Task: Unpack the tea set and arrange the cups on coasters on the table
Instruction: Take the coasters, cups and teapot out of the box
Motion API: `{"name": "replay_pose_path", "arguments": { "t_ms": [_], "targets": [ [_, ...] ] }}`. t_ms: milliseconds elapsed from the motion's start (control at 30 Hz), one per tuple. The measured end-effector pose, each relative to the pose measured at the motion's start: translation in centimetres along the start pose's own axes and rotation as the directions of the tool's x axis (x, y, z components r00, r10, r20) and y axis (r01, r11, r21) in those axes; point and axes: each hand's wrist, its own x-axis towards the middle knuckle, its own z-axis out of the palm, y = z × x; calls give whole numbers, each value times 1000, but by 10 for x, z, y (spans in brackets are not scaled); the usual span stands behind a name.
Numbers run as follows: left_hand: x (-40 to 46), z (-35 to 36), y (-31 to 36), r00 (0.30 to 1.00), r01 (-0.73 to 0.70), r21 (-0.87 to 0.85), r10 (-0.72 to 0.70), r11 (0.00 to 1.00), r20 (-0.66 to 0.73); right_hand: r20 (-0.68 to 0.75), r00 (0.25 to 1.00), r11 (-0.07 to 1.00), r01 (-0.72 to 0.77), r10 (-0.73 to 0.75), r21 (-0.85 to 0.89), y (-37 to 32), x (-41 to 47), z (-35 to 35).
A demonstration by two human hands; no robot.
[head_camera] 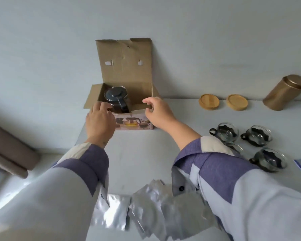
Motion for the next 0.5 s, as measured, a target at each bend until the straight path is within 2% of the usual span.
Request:
{"name": "replay_pose_path", "arguments": {
  "t_ms": [100,267,367,500],
  "targets": [
    [22,4,-26,997,20,25,-22,999,73,118,993,999,18,-12,-47,-21,35,29],
    [45,19,-40,958,112,-70,-90,991,271,199,959,977,-181,201,-115,-41,84,64],
    [37,28,-40,948,147,-136,-101,980,301,193,939,956,-260,283,-139,-44,96,77],
    [31,36,-43,942,189,-214,-115,958,315,225,917,938,-291,329,-187,-45,99,83]
  ]
}}
